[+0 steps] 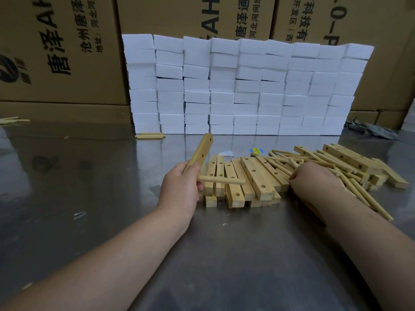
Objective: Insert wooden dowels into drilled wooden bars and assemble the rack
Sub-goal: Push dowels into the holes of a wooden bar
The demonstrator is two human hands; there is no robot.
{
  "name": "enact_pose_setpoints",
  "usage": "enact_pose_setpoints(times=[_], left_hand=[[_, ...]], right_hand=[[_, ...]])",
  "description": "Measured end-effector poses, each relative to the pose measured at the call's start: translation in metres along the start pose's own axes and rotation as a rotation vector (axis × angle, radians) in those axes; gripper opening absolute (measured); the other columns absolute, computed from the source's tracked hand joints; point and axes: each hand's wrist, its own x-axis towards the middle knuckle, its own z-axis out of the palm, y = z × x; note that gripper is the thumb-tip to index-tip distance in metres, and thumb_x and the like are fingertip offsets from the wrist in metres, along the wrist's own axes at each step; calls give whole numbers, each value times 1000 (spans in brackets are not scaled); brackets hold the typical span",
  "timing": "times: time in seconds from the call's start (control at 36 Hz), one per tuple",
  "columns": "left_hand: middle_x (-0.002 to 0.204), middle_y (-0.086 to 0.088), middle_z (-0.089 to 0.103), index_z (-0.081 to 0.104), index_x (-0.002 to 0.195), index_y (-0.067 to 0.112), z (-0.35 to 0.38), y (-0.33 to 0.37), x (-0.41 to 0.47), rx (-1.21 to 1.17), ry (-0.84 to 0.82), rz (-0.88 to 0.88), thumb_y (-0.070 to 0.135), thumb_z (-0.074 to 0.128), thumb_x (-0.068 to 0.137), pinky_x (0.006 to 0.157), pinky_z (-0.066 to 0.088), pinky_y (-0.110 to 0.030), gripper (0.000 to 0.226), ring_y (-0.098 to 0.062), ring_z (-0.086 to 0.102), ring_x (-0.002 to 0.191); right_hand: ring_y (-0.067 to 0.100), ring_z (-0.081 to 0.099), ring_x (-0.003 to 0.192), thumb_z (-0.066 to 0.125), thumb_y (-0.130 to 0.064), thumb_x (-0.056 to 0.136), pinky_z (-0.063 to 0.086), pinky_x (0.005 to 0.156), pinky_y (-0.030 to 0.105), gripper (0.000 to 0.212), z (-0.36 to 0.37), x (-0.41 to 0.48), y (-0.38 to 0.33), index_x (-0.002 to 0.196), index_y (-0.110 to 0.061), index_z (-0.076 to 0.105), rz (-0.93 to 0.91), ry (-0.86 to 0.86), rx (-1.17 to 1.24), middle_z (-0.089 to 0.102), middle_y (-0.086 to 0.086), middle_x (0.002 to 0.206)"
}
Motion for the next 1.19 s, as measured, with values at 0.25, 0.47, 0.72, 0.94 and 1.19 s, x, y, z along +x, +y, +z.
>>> enact_pose_setpoints(times=[0.25, 0.47, 0.72, 0.94, 1.19], left_hand=[[60, 3, 46, 61, 75, 29, 2, -1, -2, 16, -4, 16, 21, 47, 95, 48, 34, -22, 25, -8, 44, 50], [48, 11, 45, 65, 69, 28, 2, 0, -3, -11, 26, 27, 19, 47, 93, 39, 35, -14, 32, -6, 43, 45], [44, 17, 47, 67, 61, 51, 4, 0, -7, -33, 22, 91, 21, 44, 96, 51, 44, -18, 51, 0, 45, 46], [55, 12, 49, 72, 69, 36, 9, -2, -20, -23, -87, 155, 16, 47, 94, 51, 43, -16, 42, -2, 45, 54], [65, 13, 65, 73, 68, 44, 4, 8, -32, -122, -44, 85, 16, 45, 95, 56, 49, -15, 47, 0, 57, 64]], right_hand=[[22, 53, 74, 51, -12, 85, 48, 68, 33, 13, 2, -2, 0, 73, -12, 47, 8, 37, -49, 51, 7, 76], [19, 50, 62, 43, -25, 95, 35, 49, 30, 10, -10, -10, -9, 89, -18, 47, -128, 544, 439, 53, -1, 73], [8, 46, 55, 50, -31, 89, 34, 53, 25, 13, -3, -72, -35, 92, -30, 63, -713, 508, 630, 53, -19, 56], [19, 57, 67, 53, -23, 83, 50, 59, 39, 19, 7, -79, -39, 88, -14, 69, -890, 538, 601, 60, -3, 66], [4, 51, 63, 53, -26, 80, 43, 59, 23, 27, 6, -82, -38, 99, -19, 73, -826, 498, 699, 56, -15, 64]])
